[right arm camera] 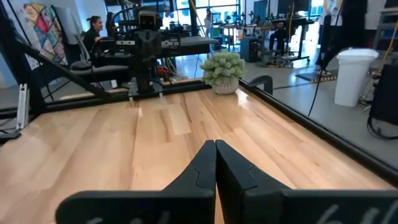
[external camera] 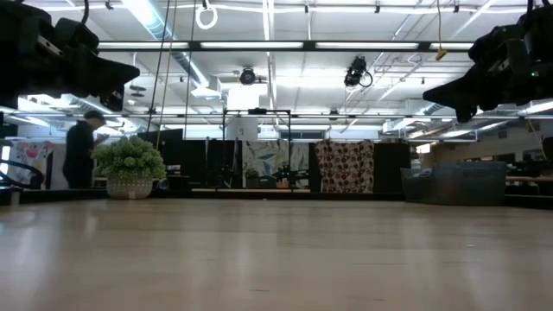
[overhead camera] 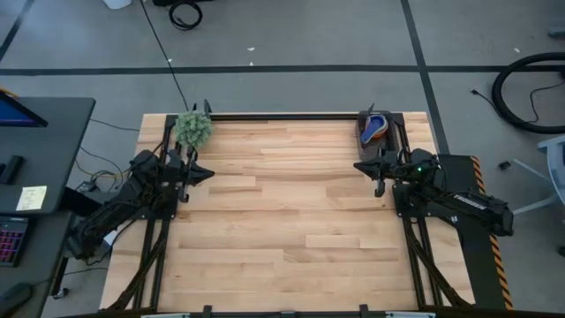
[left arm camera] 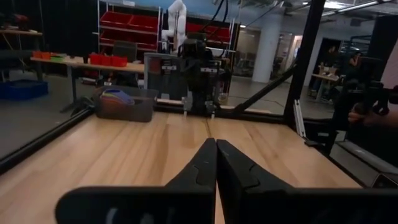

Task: Nest measuring cups in basket
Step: Return to Home Position

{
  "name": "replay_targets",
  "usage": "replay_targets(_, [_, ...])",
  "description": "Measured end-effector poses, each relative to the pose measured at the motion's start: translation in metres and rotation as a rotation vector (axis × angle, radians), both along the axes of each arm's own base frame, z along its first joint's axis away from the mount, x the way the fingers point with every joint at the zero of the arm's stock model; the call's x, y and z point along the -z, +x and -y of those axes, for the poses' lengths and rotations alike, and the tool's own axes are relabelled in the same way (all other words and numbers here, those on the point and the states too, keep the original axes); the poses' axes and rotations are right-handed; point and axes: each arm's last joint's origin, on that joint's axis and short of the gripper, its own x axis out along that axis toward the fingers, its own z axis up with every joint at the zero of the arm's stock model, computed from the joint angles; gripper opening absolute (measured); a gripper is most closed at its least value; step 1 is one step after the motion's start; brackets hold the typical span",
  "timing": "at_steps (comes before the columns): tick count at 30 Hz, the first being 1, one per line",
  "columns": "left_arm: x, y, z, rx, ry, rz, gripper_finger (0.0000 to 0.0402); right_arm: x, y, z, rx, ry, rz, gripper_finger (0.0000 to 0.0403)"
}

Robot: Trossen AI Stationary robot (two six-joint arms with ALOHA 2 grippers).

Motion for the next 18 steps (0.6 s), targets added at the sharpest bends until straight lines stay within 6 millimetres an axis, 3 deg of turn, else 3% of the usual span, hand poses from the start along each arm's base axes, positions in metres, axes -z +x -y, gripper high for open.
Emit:
replay_targets(8, [-0.0017,-0.0001,0.0000,-0.002,0.012,0.015,0.0017,-0.0002,0.0000,0.0001,0.014,0.263,0.056,0.0019])
replay_targets(18, [-0.0031,-0.0003,0.0002,-0.002,0.023,0.027,0.0020,-0.0002,0.0000,0.0001,0.014,0.276,0.059,0.0022])
